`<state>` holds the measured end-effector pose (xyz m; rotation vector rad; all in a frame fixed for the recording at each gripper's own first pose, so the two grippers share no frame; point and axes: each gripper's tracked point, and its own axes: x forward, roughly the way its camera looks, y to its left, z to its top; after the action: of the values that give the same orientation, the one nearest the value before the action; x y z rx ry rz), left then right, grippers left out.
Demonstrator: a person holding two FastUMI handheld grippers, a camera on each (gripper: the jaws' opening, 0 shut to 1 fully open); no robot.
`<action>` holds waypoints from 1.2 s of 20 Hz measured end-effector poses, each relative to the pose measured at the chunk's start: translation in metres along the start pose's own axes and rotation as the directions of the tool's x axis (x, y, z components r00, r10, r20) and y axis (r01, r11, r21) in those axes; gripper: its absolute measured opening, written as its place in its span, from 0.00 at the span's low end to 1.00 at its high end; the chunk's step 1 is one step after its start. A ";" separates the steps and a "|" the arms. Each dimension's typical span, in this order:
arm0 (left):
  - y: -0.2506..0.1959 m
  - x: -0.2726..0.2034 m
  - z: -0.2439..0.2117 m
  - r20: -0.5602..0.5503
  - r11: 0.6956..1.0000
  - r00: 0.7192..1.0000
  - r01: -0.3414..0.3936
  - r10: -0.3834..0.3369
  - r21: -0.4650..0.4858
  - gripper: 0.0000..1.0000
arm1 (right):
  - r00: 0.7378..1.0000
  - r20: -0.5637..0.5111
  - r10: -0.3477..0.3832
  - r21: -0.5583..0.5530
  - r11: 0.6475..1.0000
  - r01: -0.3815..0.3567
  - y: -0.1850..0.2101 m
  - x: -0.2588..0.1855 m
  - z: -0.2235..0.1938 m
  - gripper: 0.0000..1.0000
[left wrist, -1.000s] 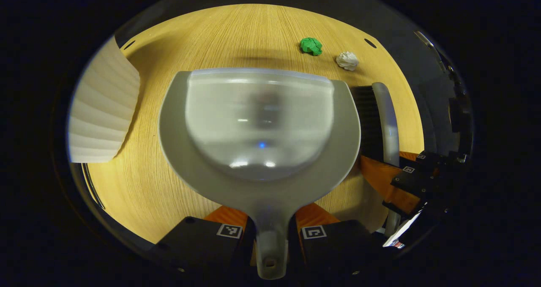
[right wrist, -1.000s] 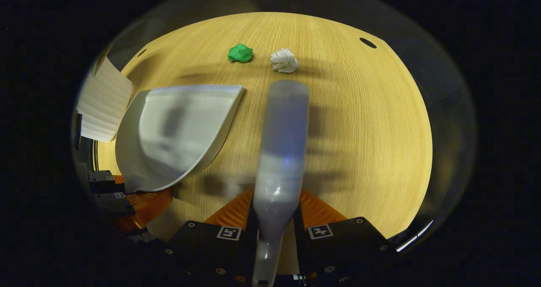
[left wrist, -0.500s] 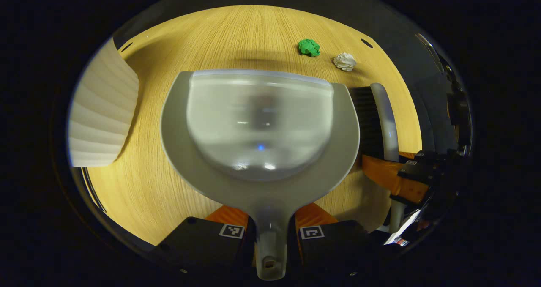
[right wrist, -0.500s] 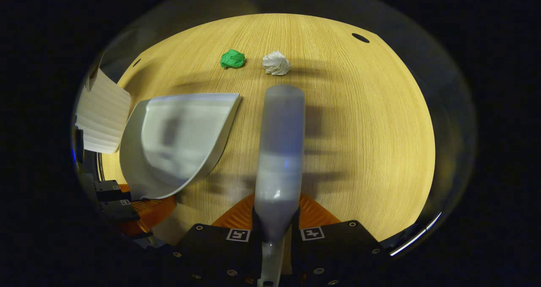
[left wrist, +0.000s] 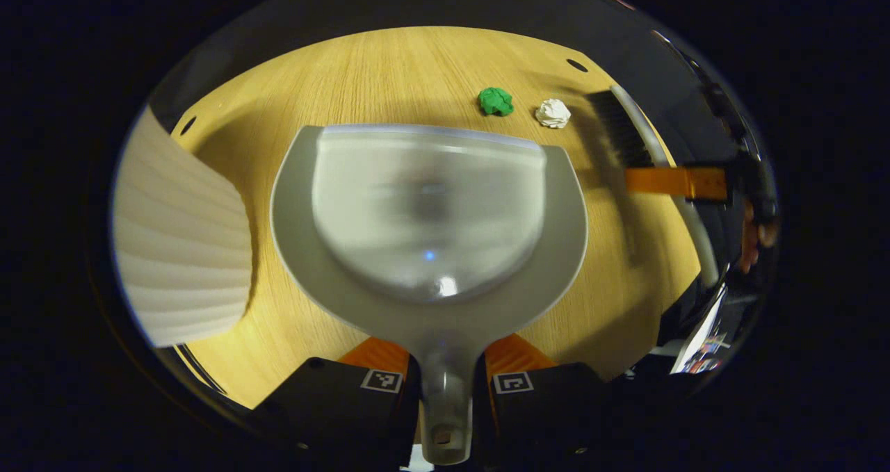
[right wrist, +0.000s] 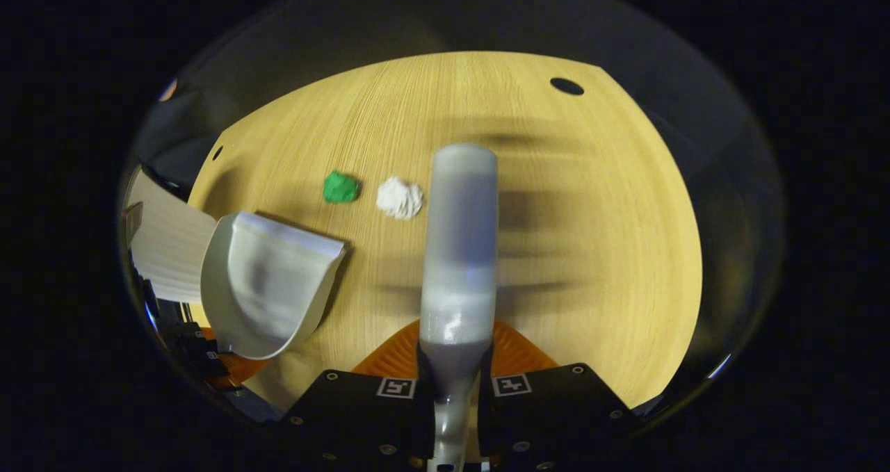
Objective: Pick up the small broom and dustpan from the desktop, sweep the trash into the dustpan with the broom, and then empty the trash into the garbage bin.
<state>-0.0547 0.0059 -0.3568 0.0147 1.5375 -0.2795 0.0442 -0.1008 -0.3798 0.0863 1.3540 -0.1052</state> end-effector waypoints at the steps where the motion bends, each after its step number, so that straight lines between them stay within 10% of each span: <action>1: 0.002 0.000 0.003 -0.007 0.999 1.000 0.012 -0.012 0.041 0.33 | 1.000 -0.005 0.014 -0.021 1.000 -0.014 0.002 0.002 0.008 0.25; 10: 0.013 0.014 0.011 -0.121 0.955 0.992 0.074 -0.041 0.288 0.33 | 0.988 -0.151 0.016 -0.320 0.945 -0.065 -0.003 0.028 0.052 0.25; 24: 0.014 0.009 0.011 -0.161 0.926 0.983 0.136 -0.084 0.352 0.33 | 0.859 -0.448 0.247 -0.581 0.650 -0.490 0.066 -0.006 0.038 0.25</action>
<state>-0.0411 0.0159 -0.3672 0.2443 1.6127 -0.6624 0.0884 -0.0402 -0.3660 -0.2538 1.6083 0.8100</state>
